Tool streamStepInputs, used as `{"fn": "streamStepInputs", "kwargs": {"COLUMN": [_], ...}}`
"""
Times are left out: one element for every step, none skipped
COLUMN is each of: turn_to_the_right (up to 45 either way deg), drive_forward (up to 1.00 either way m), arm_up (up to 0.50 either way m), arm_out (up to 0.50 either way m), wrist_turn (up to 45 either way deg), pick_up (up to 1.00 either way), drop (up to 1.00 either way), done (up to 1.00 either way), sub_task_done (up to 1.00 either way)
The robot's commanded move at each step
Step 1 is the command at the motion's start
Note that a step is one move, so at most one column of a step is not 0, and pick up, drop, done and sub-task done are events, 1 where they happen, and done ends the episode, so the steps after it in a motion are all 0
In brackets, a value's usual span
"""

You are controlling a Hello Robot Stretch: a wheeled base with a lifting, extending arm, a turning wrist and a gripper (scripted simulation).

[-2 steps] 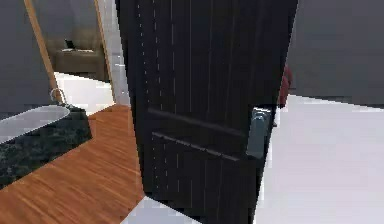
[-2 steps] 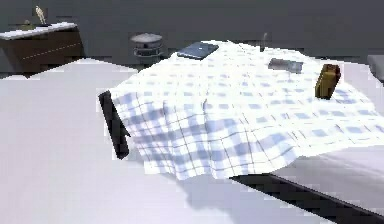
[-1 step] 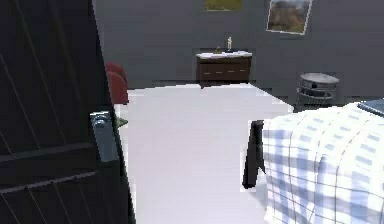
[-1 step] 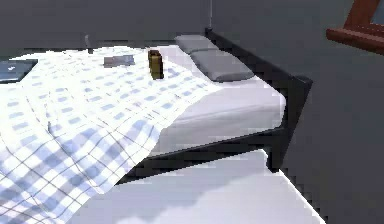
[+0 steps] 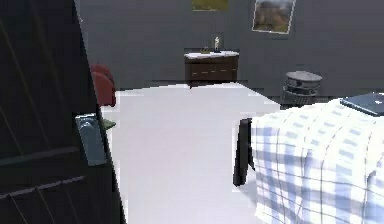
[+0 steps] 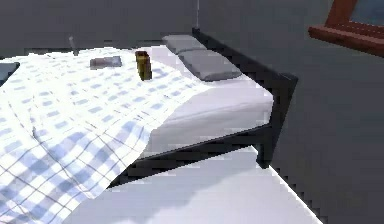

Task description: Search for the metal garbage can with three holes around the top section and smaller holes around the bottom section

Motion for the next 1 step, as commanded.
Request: {"fn": "streamStepInputs", "kwargs": {"turn_to_the_right": [0.0], "drive_forward": [1.00], "arm_up": [0.00], "arm_out": [0.00], "wrist_turn": [0.0], "pick_up": [0.00], "drop": [0.00], "done": [0.00], "sub_task_done": [0.00]}}
